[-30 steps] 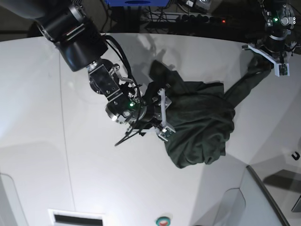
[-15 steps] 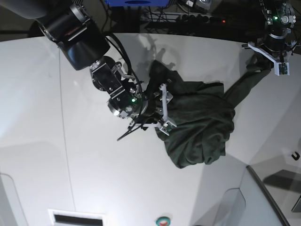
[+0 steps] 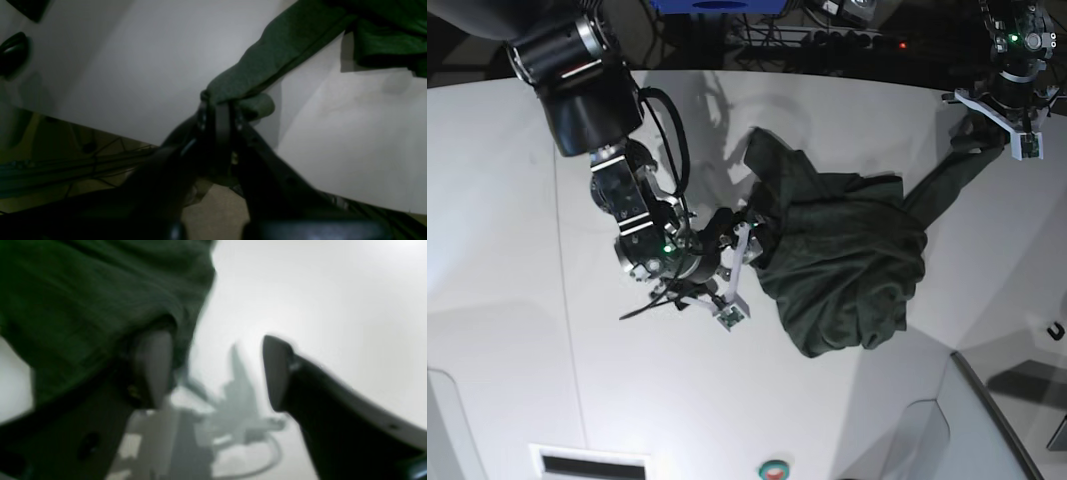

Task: Layout the t-shirt on the table in an organized manner, then fold the t-shirt properly
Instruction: 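Lower the right gripper onto the shirt heap and grasp its edge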

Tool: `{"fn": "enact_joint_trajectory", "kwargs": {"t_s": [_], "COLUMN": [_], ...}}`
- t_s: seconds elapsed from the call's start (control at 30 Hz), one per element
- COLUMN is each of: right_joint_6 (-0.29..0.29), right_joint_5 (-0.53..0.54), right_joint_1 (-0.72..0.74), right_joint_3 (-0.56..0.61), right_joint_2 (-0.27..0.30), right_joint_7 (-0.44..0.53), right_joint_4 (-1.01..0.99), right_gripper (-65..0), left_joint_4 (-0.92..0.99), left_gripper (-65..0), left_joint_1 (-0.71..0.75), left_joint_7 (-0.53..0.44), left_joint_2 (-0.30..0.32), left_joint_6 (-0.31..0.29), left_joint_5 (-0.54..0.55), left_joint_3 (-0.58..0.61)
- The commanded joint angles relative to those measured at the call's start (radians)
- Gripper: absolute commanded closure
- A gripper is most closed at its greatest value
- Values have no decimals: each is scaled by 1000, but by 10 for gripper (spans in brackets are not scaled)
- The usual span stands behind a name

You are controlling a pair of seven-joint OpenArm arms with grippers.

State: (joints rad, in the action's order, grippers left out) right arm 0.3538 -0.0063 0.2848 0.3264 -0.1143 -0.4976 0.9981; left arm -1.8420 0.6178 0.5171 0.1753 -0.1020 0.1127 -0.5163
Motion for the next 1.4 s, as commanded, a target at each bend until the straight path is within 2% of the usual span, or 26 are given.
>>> {"fn": "enact_joint_trajectory", "kwargs": {"t_s": [0.0, 0.17, 0.37, 0.43, 0.53, 0.7, 0.77, 0.9, 0.93, 1.03, 1.2, 1.3, 1.37], "right_joint_6": [6, 8, 4, 4, 4, 4, 4, 4, 0, 1, 6, 8, 8], "right_joint_5": [33, 180, 197, 197, 197, 197, 199, 199, 199, 199, 197, 197, 197], "right_joint_1": [37, 50, 52, 52, 52, 67, 67, 61, 60, 60, 67, 64, 57], "right_joint_3": [3, 41, 126, 135, 136, 136, 135, 133, 116, 9, -174, -175, -134], "right_joint_2": [-12, -8, -14, -22, -23, -25, -25, -12, 11, 46, 137, 158, 150], "right_joint_7": [41, 60, 63, 64, 63, 61, 61, 46, 24, -66, -194, -264, -269], "right_joint_4": [-9, -55, -57, -58, -60, -118, -123, -55, -22, 101, 284, 319, 316], "right_gripper": [-458, -459, -456, -431, -333, -56, 0, -2, -2, -2, -3, -12, -60], "left_joint_4": [-18, -18, -18, -18, -18, -18, -18, -18, -18, -23, -49, -52, -52], "left_gripper": [0, 0, 0, 0, 0, 0, 0, 0, 0, 0, 0, 0, 0], "left_joint_1": [4, 0, 1, 1, 3, 1, 1, 1, 1, 4, 7, 6, 3], "left_joint_7": [-19, -16, -16, -16, -16, -16, -16, -19, -21, -21, -21, -19, -18], "left_joint_2": [11, 11, 11, 11, 11, 11, 11, 11, 11, 11, 11, 11, 11], "left_joint_6": [9, 9, 9, 9, 9, 9, 9, 9, 9, 9, 9, 9, 9], "left_joint_5": [0, 0, 0, 0, 0, 0, 0, 0, 0, 0, 2, 2, 2], "left_joint_3": [-8, -8, -8, -8, -8, -8, -8, -8, -8, -9, -9, -9, -9]}}
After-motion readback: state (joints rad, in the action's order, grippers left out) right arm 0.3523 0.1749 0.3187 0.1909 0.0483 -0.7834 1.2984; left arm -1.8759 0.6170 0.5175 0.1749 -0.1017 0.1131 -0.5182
